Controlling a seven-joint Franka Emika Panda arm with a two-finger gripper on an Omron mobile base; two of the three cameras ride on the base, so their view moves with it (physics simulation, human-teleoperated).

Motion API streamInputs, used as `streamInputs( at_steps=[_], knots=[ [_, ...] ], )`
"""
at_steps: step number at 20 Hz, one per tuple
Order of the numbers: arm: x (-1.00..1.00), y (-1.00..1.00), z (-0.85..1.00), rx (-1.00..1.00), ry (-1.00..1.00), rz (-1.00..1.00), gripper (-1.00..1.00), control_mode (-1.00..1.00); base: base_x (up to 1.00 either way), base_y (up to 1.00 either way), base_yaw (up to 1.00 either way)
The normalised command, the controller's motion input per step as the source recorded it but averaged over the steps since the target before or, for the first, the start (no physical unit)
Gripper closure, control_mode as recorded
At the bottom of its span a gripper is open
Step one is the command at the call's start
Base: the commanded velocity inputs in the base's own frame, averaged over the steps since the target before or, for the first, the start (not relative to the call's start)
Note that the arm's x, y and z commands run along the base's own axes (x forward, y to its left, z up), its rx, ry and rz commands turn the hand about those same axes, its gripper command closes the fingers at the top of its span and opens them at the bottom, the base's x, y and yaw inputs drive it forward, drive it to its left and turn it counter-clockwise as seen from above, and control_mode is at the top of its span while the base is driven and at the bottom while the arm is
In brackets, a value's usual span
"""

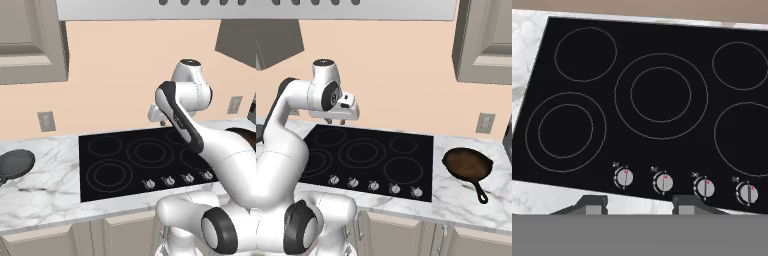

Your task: Place both pans onto different burners. Then place the mushroom and the fish on different pans.

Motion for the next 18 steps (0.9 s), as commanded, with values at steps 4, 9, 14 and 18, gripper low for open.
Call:
streamInputs(
  at_steps=[4,9,14,18],
  knots=[
    [-0.06,-0.18,0.00,0.00,0.00,0.00,-1.00,-1.00,0.00,0.00,0.00],
    [-0.36,-0.48,0.00,0.00,0.00,0.00,-1.00,-1.00,0.00,0.00,0.00],
    [-0.33,-0.60,-0.01,0.00,0.00,0.00,-1.00,-1.00,0.00,0.00,0.00],
    [-0.32,-0.64,-0.16,0.00,0.00,0.00,-1.00,-1.00,0.00,0.00,0.00]
  ],
)
